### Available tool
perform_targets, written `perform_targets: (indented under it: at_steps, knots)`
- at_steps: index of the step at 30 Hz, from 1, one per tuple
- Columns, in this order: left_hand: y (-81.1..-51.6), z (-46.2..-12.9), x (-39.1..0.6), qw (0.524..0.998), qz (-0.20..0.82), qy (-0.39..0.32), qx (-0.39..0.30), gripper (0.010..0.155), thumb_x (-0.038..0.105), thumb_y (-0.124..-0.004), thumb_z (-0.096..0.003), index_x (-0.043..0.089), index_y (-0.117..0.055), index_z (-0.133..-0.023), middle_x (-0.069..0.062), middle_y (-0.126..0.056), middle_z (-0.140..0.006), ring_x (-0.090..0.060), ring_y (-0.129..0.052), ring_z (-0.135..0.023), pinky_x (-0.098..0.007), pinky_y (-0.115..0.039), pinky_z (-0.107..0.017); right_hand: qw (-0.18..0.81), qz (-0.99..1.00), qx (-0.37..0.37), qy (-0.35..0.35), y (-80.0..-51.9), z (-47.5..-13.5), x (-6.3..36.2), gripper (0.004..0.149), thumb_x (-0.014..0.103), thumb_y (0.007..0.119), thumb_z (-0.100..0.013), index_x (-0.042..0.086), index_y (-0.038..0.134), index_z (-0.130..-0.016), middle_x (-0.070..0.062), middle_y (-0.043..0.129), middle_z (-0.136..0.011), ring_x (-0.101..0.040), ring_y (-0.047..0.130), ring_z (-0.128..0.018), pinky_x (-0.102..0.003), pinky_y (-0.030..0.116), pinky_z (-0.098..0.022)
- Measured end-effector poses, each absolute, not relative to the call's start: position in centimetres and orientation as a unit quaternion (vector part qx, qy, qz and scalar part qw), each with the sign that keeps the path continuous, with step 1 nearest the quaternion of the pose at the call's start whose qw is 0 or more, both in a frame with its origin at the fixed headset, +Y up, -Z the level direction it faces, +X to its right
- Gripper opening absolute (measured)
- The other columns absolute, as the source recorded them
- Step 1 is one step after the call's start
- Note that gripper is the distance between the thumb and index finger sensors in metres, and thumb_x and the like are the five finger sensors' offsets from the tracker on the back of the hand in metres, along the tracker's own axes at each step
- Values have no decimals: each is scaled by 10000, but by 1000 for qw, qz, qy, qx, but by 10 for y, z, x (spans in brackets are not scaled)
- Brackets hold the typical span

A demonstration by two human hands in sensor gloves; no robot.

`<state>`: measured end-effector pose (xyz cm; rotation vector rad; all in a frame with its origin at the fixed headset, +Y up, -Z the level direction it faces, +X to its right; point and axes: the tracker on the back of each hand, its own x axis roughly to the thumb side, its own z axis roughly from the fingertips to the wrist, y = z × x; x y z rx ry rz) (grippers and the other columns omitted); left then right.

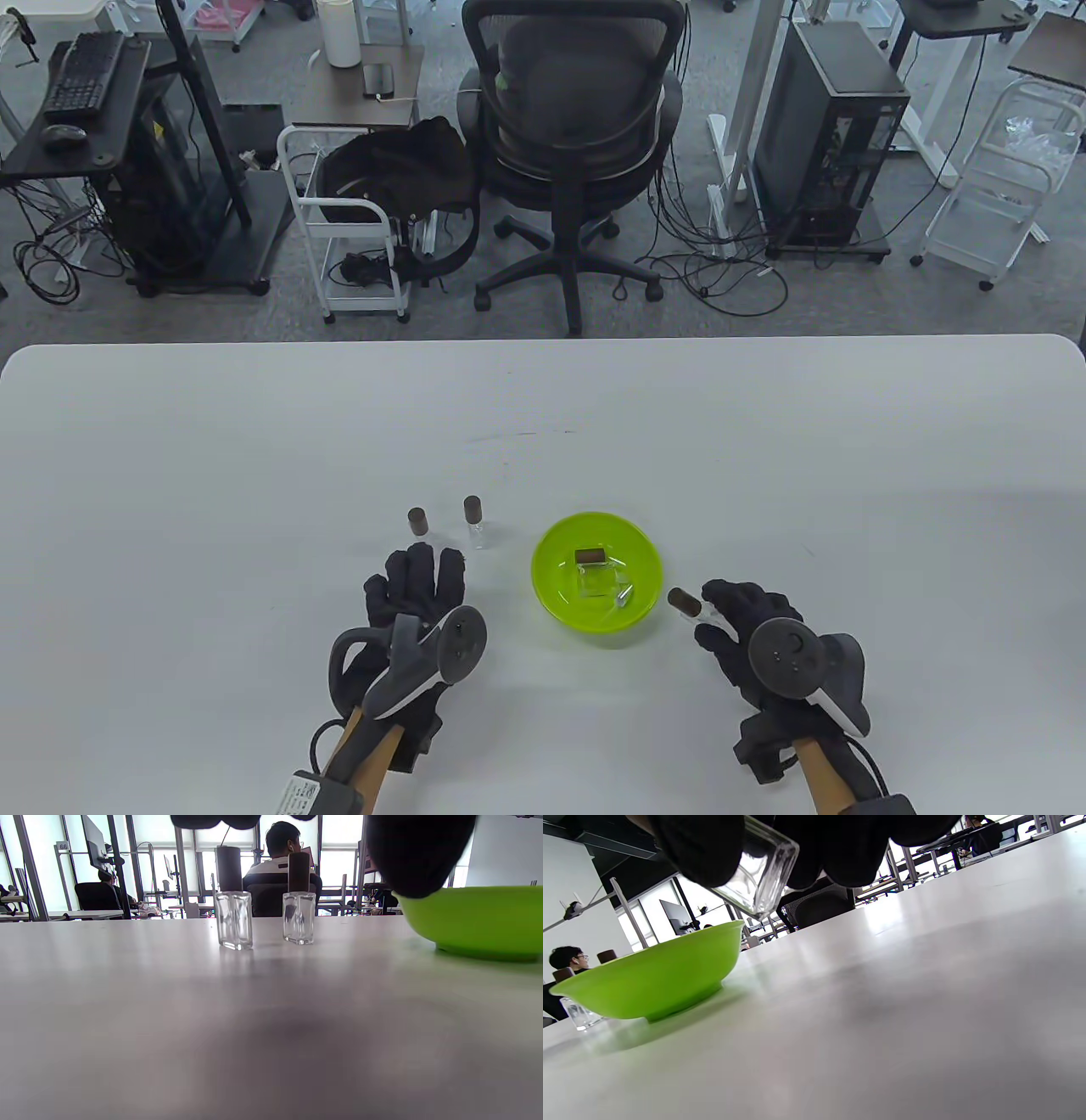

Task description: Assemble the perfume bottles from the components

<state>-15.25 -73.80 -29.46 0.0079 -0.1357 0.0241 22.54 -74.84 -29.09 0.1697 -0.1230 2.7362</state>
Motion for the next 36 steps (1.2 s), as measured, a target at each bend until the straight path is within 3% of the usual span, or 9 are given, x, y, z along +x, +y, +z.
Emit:
perform_targets:
  at_steps: [3,6,8,10,18,27,36]
  knots:
    - [-739,-298,-156,997,17,-67,-19,958,623,-740,-477,187,-268,-1187,-241,-301,-1235,-523,-415,-1135,-664,-398,-825,181,982,14,-50,-746,-304,232,542,403,741,-595,267,499,-1060,-72,752,-1066,-288,820,-911,-588,651,-728]
    - [-737,-298,-154,997,28,-72,-1,956,626,-739,-474,189,-276,-1187,-234,-314,-1236,-523,-418,-1135,-664,-400,-824,162,984,-20,-65,-742,-324,239,536,410,750,-582,263,527,-1047,-63,772,-1052,-270,843,-897,-538,689,-719]
    - [-737,-298,-154,997,27,-74,-1,955,628,-737,-474,190,-276,-1187,-231,-318,-1236,-519,-419,-1136,-663,-401,-825,174,982,-47,-62,-739,-338,242,525,413,754,-576,283,554,-1043,-70,739,-1076,-285,802,-920,-535,680,-726]
    - [-737,-297,-154,997,25,-73,0,954,628,-736,-473,190,-277,-1186,-230,-319,-1236,-522,-418,-1135,-663,-402,-824,189,977,-83,-44,-737,-353,246,522,425,755,-572,319,566,-1047,-112,593,-1117,-307,700,-946,-562,623,-748]
    - [-738,-295,-162,998,33,-60,-1,950,629,-733,-473,191,-281,-1185,-231,-325,-1235,-523,-421,-1134,-663,-402,-824,164,967,-195,-7,-751,-388,262,532,448,740,-593,304,549,-1069,-32,724,-1062,-228,788,-879,-551,657,-735]
    - [-737,-295,-164,998,37,-54,-1,952,629,-733,-473,189,-280,-1186,-231,-328,-1234,-523,-429,-1131,-663,-404,-823,155,964,-214,18,-761,-395,270,536,434,749,-591,283,563,-1070,-33,780,-1031,-221,813,-857,-549,672,-721]
    - [-736,-295,-164,998,30,-51,-5,954,625,-739,-472,190,-279,-1185,-231,-331,-1234,-523,-432,-1130,-662,-406,-823,163,968,-192,7,-750,-382,273,703,439,769,-561,161,478,-1137,-163,672,-1112,-361,769,-913,-612,633,-701]
